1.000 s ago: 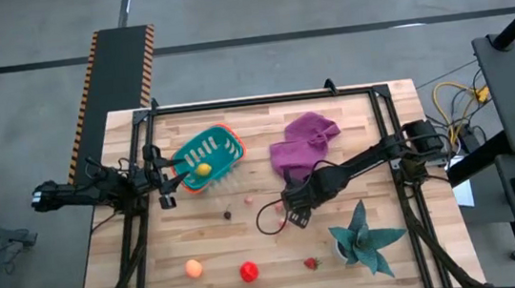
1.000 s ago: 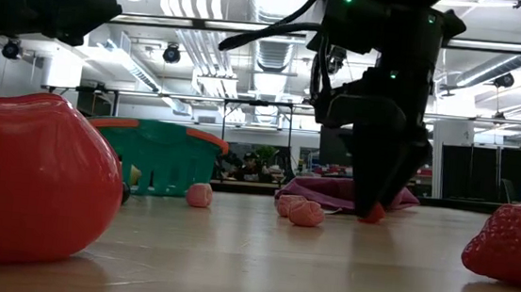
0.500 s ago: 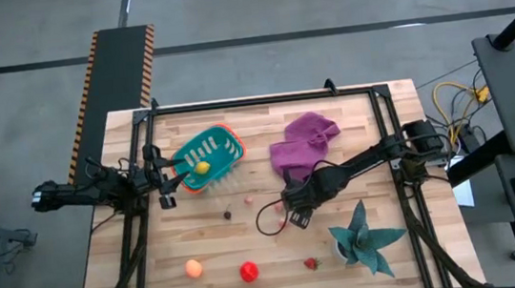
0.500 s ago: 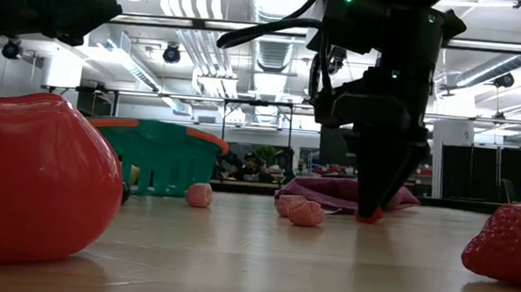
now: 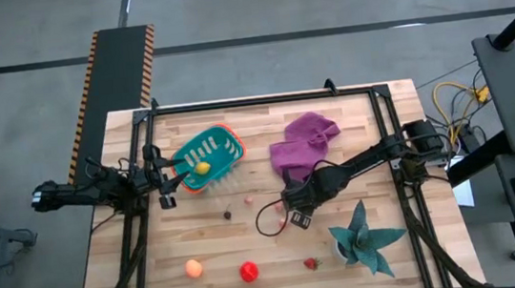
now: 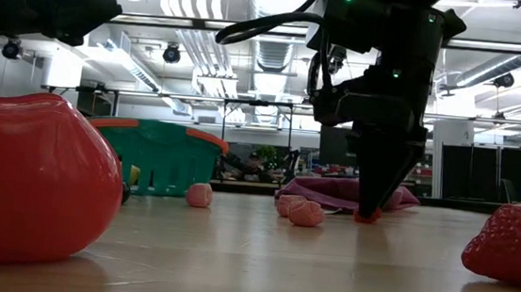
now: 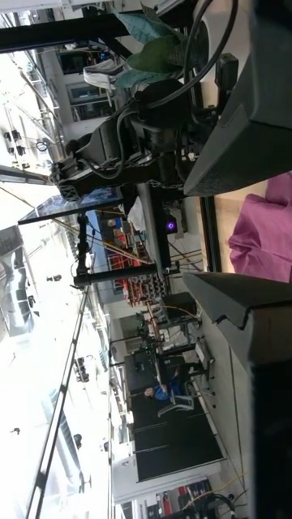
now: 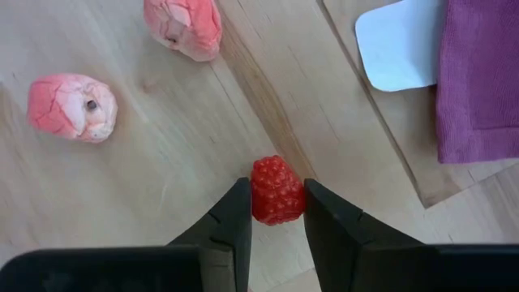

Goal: Pick and placing Produce into tupperware
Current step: Put the red raspberry into the blue basket

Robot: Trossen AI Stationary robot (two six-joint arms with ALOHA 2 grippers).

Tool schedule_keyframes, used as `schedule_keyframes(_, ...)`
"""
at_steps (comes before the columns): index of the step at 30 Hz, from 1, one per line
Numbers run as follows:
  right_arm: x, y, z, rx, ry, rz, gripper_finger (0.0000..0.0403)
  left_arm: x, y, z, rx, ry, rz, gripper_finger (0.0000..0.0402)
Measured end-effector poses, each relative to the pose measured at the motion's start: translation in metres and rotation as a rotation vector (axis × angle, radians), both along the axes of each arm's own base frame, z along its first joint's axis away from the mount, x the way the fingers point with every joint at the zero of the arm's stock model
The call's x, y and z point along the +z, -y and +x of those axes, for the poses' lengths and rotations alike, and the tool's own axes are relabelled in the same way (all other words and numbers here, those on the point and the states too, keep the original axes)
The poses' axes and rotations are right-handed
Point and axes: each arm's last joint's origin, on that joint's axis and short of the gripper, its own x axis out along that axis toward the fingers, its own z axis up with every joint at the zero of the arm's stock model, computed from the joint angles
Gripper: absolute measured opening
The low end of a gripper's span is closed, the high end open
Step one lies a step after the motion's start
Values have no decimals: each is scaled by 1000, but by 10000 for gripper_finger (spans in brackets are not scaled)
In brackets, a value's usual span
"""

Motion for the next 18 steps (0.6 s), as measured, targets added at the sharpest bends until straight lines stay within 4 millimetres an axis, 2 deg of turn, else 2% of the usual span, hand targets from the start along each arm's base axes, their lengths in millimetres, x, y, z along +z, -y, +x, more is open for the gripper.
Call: schedule_keyframes(18, 5, 1, 2, 22, 44, -52, 81, 0, 0, 0, 0, 0, 0, 151)
